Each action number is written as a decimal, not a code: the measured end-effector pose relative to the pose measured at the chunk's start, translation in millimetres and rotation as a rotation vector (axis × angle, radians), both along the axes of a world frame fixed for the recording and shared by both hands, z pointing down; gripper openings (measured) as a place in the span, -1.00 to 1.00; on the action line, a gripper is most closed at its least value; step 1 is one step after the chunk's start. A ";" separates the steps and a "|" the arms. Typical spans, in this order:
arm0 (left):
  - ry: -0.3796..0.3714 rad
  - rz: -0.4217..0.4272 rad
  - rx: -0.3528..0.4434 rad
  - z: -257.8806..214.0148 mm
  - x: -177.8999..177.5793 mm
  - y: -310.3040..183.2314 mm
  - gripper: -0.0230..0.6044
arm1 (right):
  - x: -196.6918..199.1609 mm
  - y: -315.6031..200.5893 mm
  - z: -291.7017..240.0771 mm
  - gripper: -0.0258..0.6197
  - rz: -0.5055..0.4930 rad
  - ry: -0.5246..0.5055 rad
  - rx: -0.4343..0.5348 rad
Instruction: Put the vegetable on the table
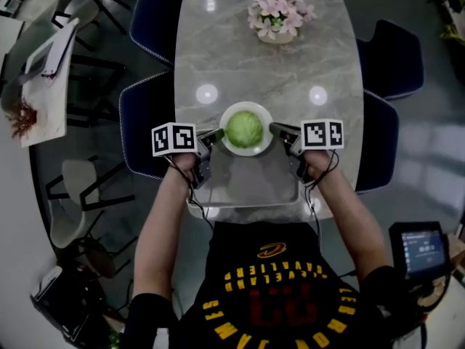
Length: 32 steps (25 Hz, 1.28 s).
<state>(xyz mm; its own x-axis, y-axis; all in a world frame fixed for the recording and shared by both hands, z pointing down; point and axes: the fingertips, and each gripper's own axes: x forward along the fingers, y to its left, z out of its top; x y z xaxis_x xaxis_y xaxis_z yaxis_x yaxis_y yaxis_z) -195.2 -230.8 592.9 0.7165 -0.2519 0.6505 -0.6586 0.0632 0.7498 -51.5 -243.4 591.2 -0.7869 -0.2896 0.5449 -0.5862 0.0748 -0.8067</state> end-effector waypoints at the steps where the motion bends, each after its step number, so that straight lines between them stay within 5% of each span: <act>1: 0.002 0.007 0.000 0.0 0.5 -4.9 -0.82 | 0.5 -3.7 -0.1 -0.83 0.006 0.002 -0.002; 32: -0.050 0.063 -0.068 56.8 23.3 -108.2 -0.82 | 23.4 -100.9 58.2 -0.83 0.059 0.078 -0.046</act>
